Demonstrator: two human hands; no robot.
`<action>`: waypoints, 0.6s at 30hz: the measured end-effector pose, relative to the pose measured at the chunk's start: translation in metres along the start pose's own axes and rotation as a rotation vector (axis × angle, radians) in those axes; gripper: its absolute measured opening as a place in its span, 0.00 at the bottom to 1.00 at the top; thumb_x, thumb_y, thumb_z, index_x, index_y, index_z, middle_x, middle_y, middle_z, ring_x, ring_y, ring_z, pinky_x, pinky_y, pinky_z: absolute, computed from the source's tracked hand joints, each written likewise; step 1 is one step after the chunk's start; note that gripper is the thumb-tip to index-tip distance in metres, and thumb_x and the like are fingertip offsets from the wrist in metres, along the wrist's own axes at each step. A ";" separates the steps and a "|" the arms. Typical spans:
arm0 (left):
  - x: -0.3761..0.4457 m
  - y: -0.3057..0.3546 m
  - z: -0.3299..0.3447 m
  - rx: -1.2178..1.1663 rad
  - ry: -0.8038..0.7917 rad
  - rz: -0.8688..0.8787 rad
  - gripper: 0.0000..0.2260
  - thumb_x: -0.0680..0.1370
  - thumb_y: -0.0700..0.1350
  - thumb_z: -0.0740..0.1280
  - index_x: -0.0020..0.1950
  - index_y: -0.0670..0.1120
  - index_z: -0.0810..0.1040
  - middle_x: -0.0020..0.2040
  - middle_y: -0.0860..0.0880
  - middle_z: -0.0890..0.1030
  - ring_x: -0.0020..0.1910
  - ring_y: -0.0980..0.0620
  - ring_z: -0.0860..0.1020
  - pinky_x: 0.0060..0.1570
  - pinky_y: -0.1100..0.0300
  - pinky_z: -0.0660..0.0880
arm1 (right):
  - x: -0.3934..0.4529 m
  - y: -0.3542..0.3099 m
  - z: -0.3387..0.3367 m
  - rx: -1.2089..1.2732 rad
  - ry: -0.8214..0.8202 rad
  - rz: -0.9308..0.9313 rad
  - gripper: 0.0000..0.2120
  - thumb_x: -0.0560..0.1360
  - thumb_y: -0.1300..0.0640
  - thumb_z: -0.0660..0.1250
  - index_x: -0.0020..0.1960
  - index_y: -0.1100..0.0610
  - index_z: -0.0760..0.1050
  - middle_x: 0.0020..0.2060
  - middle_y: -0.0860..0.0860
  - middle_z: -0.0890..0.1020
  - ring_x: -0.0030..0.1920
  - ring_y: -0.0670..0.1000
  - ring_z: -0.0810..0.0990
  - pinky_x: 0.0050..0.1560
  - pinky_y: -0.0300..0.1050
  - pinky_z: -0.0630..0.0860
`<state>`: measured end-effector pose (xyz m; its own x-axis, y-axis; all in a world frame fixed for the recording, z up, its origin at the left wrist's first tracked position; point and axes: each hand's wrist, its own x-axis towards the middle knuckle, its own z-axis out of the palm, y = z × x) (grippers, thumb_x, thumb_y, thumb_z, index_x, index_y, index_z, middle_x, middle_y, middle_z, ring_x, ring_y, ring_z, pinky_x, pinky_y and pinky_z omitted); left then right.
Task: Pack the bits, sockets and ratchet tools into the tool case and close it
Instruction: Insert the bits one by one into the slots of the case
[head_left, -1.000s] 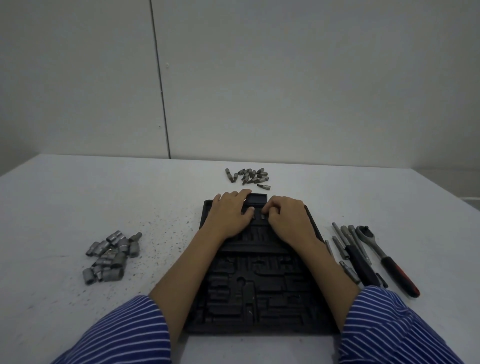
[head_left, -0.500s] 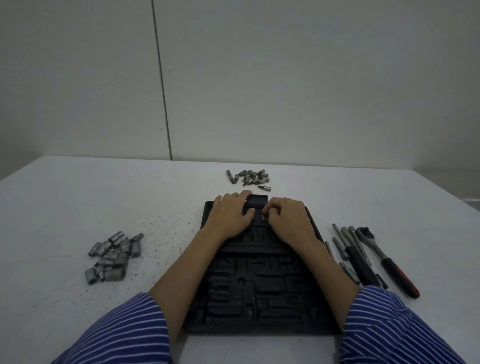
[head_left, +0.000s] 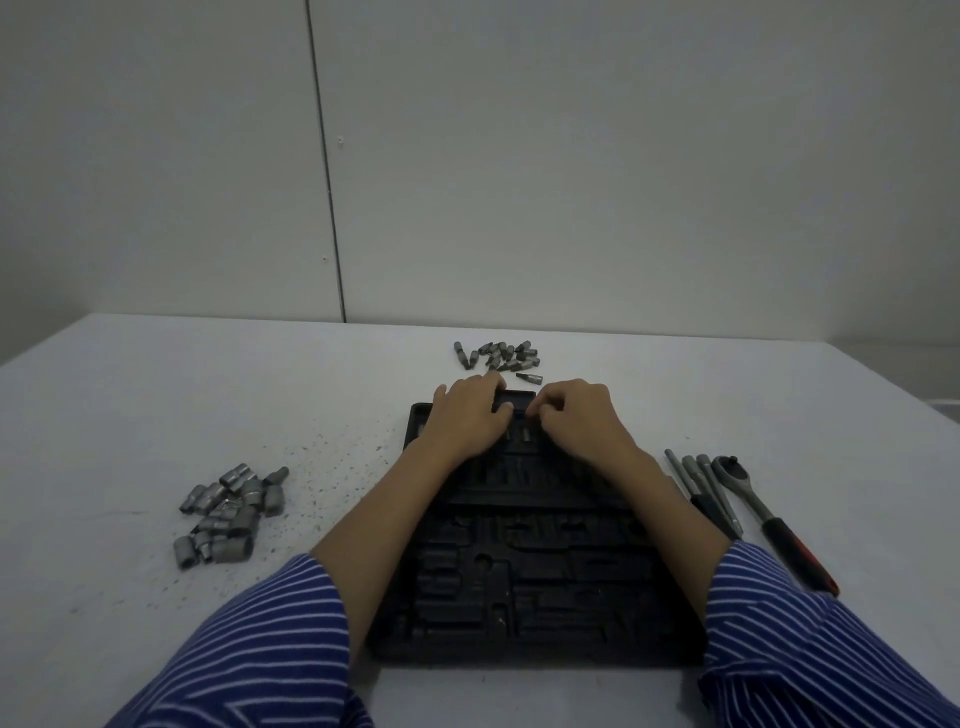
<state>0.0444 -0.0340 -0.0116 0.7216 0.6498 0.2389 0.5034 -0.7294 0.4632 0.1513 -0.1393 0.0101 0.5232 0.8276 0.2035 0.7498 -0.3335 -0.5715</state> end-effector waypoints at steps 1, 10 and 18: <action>0.002 0.002 0.000 0.006 -0.001 -0.001 0.14 0.79 0.48 0.60 0.62 0.45 0.71 0.59 0.45 0.77 0.59 0.45 0.74 0.62 0.49 0.65 | 0.002 0.000 -0.001 -0.007 0.004 0.000 0.13 0.72 0.64 0.59 0.40 0.52 0.81 0.42 0.53 0.83 0.41 0.54 0.80 0.46 0.44 0.77; 0.012 0.009 0.008 0.009 0.005 0.029 0.12 0.79 0.48 0.59 0.59 0.43 0.74 0.58 0.45 0.78 0.59 0.44 0.74 0.61 0.49 0.66 | 0.028 0.001 -0.004 -0.121 0.044 -0.003 0.10 0.72 0.62 0.60 0.46 0.58 0.80 0.43 0.56 0.81 0.45 0.56 0.78 0.45 0.47 0.76; 0.007 0.008 0.016 0.022 0.035 0.074 0.12 0.80 0.47 0.58 0.57 0.42 0.75 0.53 0.43 0.79 0.53 0.44 0.74 0.53 0.50 0.70 | 0.053 0.011 0.006 -0.232 0.015 -0.012 0.10 0.73 0.64 0.61 0.51 0.59 0.77 0.51 0.56 0.80 0.51 0.56 0.77 0.46 0.45 0.73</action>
<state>0.0609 -0.0384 -0.0196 0.7401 0.6009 0.3018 0.4600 -0.7798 0.4246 0.1853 -0.0963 0.0095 0.5183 0.8259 0.2218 0.8281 -0.4199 -0.3715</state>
